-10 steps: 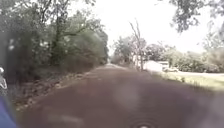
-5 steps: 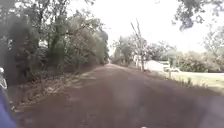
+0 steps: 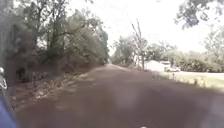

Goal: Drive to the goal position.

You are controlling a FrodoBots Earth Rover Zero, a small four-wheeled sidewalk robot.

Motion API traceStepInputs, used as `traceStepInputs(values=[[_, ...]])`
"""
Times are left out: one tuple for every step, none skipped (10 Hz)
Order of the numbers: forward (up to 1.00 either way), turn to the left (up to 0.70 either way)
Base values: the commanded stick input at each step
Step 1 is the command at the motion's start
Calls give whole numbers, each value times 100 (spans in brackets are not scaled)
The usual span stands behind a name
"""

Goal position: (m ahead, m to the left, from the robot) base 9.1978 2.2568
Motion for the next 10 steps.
traceStepInputs(values=[[70,-1],[70,-1],[70,-1],[70,-1],[70,-1],[70,-1],[70,-1],[70,-1],[70,-1],[70,-1]])
